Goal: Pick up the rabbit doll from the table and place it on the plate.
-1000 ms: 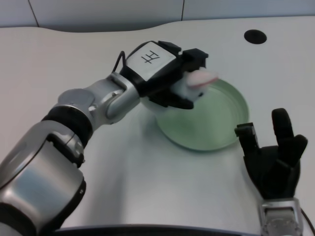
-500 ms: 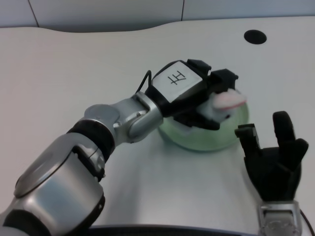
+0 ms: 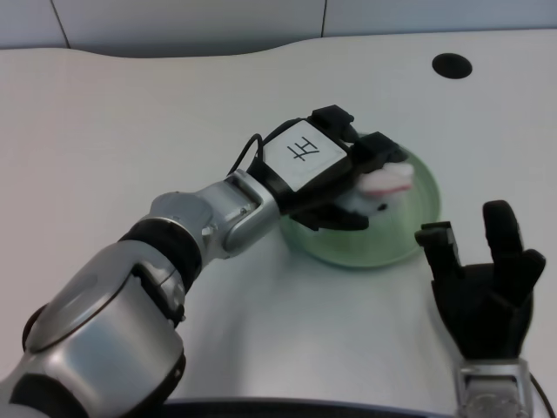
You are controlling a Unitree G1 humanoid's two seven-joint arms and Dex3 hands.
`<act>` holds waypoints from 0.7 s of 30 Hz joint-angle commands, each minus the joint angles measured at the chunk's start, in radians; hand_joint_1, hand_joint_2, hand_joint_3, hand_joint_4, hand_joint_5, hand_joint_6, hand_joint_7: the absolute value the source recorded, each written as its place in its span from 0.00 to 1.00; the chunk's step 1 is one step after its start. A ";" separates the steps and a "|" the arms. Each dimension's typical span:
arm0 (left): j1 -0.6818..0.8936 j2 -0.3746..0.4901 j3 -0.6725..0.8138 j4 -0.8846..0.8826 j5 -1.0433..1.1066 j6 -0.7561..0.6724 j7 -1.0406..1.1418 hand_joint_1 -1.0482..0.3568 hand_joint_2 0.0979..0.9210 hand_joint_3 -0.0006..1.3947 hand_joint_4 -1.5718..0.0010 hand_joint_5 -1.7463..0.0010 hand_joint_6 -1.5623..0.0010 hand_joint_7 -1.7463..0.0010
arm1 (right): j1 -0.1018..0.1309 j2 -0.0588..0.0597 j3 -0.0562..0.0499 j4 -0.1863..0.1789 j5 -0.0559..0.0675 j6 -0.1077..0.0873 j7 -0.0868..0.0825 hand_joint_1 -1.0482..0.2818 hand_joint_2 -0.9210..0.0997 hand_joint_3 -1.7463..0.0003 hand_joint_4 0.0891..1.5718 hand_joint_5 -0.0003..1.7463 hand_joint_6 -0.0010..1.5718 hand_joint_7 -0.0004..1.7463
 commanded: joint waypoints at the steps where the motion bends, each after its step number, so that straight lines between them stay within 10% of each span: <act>1: 0.015 0.003 0.031 -0.005 -0.041 -0.020 -0.028 0.04 1.00 0.58 1.00 0.96 0.99 1.00 | 0.070 0.024 -0.011 0.064 0.011 0.013 -0.007 0.29 0.00 0.81 0.42 0.60 0.65 0.00; 11: 0.038 0.005 0.089 -0.007 -0.105 -0.077 -0.049 0.00 1.00 0.60 1.00 1.00 1.00 1.00 | 0.055 0.025 -0.010 0.080 0.011 0.024 -0.013 0.29 0.00 0.82 0.41 0.60 0.66 0.00; 21: 0.155 -0.007 0.451 -0.024 -0.542 -0.252 -0.499 0.00 1.00 0.51 0.98 0.99 1.00 1.00 | 0.036 0.014 -0.007 0.110 0.001 0.016 -0.007 0.29 0.00 0.82 0.42 0.59 0.66 0.00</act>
